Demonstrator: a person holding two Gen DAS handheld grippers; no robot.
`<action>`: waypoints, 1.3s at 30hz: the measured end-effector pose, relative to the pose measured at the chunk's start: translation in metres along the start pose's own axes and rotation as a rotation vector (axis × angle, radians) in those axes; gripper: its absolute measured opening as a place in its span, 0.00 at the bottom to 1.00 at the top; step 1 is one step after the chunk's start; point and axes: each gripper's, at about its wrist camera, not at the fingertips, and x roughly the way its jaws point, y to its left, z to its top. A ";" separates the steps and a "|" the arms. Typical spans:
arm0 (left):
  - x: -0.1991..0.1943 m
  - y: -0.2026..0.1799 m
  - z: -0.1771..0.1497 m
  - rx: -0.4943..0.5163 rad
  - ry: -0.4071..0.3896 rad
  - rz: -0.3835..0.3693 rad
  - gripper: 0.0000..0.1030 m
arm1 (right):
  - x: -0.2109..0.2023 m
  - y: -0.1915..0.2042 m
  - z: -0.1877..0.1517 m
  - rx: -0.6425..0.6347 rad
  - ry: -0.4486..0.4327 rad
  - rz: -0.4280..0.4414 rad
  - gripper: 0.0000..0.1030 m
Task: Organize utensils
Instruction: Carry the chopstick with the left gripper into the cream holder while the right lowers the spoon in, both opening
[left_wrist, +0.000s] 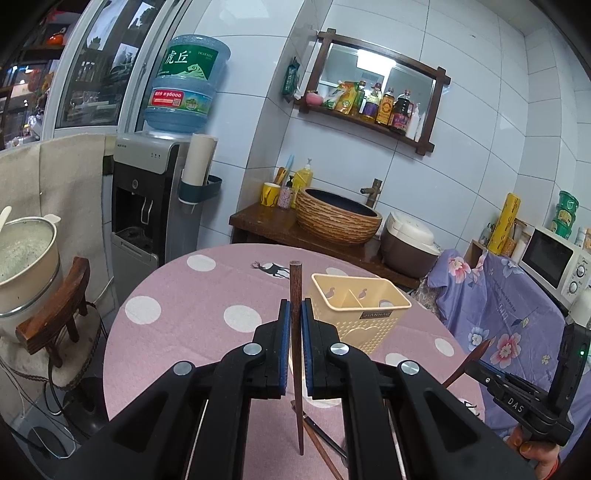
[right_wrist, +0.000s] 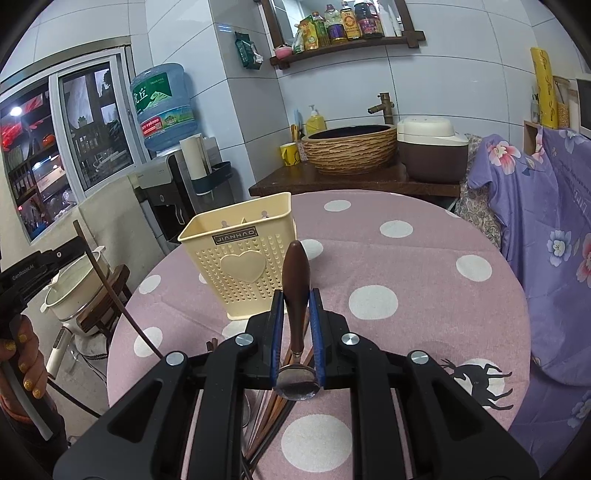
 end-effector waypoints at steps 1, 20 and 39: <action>-0.001 0.000 0.001 0.004 -0.004 0.000 0.07 | 0.000 0.001 0.001 -0.003 0.002 0.002 0.14; -0.003 -0.031 0.124 0.015 -0.110 -0.079 0.07 | -0.005 0.043 0.125 -0.092 -0.103 0.064 0.14; 0.104 -0.056 0.095 0.055 -0.025 0.037 0.07 | 0.100 0.055 0.128 -0.086 -0.048 -0.012 0.14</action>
